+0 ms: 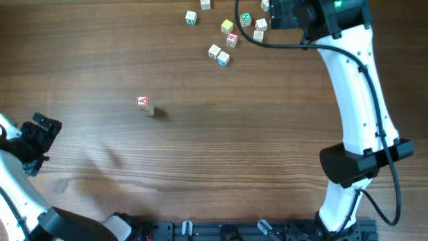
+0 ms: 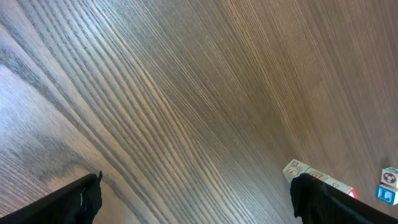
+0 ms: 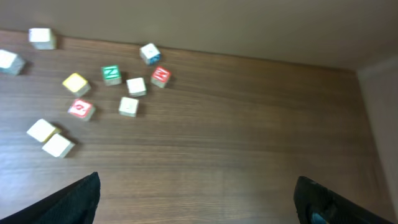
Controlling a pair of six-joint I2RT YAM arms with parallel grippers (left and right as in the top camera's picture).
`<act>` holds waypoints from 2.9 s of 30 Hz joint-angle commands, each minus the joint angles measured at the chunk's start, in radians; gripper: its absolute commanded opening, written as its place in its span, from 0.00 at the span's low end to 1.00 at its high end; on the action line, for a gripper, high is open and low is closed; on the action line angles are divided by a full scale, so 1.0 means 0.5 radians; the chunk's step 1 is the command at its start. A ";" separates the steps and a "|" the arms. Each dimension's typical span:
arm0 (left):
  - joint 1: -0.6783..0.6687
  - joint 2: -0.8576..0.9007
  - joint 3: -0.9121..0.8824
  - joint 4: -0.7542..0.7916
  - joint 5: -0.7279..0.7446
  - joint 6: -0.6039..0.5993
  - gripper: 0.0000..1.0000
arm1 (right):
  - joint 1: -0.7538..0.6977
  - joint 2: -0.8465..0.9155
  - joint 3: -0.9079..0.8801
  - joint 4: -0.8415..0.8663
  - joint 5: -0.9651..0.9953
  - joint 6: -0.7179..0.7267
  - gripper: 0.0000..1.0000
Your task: Form a tower
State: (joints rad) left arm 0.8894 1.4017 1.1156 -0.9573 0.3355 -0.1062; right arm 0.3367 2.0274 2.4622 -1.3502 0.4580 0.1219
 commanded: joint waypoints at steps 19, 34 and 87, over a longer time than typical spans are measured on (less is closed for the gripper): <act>0.011 0.013 0.023 0.000 0.024 0.041 1.00 | -0.287 -2.288 -1.581 1.247 -0.704 -0.294 1.00; 0.011 0.013 0.022 0.000 0.024 0.041 1.00 | -0.775 -4.047 -4.920 3.838 -0.779 0.700 1.00; -1.719 -2.557 -1.731 1.931 -0.333 -0.134 1.00 | -0.775 -4.036 -4.913 2.721 -0.819 0.547 1.00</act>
State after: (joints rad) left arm 0.0345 0.1661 0.4641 -0.1581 0.1806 -0.1310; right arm -0.0452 0.0139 0.0063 0.0067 0.0525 0.3962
